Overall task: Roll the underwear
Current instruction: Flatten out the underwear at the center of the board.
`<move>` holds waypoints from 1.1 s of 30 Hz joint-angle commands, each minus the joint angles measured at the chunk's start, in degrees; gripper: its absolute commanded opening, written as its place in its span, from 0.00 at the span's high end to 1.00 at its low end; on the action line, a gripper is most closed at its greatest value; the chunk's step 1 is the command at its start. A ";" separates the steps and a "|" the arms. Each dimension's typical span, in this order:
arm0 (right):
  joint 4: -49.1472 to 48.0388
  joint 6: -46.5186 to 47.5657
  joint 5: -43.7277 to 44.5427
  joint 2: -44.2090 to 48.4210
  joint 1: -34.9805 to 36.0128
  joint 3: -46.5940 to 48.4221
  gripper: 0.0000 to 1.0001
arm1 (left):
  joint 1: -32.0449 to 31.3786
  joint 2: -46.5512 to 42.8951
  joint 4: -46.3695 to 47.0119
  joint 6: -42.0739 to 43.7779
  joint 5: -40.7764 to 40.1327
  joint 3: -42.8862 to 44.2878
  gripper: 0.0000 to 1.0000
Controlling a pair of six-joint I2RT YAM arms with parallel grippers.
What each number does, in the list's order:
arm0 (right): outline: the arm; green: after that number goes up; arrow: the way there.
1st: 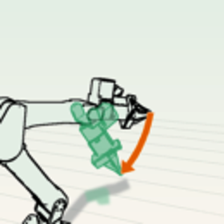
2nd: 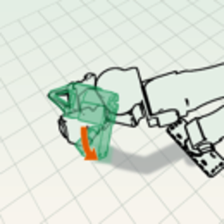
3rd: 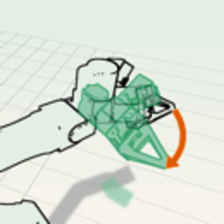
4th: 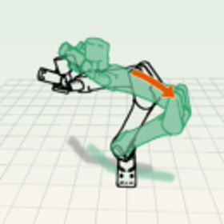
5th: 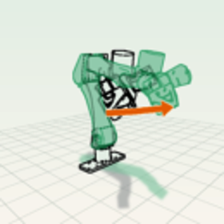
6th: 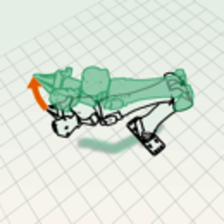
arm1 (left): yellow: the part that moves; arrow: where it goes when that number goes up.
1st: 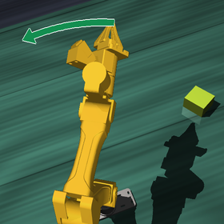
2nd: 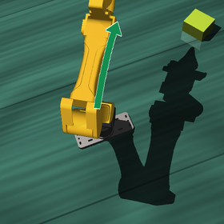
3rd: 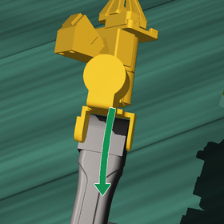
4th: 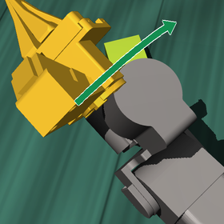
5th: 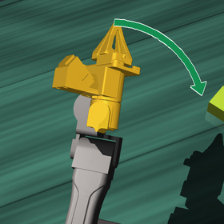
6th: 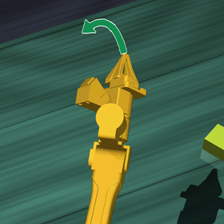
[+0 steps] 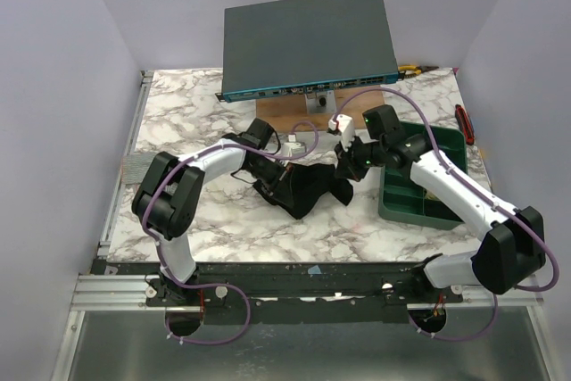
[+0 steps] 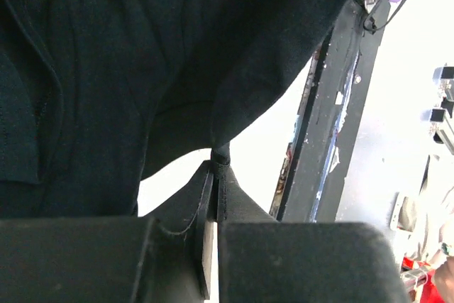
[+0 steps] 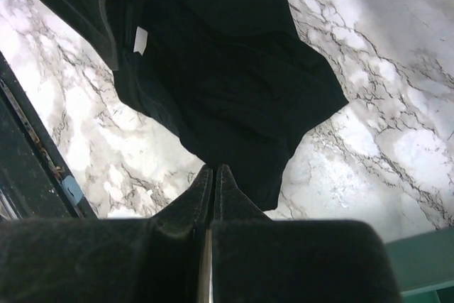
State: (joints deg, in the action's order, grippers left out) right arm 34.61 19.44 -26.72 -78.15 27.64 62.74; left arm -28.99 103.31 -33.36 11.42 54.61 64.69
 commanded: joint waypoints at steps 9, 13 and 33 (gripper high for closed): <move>10.01 4.82 6.12 -0.32 -0.39 16.23 0.99 | 6.49 -19.28 -19.76 10.99 -9.59 17.09 1.00; 12.98 5.35 5.53 -1.10 -0.40 23.77 0.99 | 6.49 -21.64 -25.15 10.56 -15.52 27.25 1.00; 20.93 4.73 -2.91 0.81 -0.22 35.47 0.99 | 0.07 -22.27 -42.00 21.70 -14.64 35.51 0.94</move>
State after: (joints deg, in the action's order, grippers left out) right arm 52.23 24.86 -26.55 -78.43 27.64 97.25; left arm -27.53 80.53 -69.69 28.91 37.10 101.34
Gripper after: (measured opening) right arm 0.011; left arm 0.052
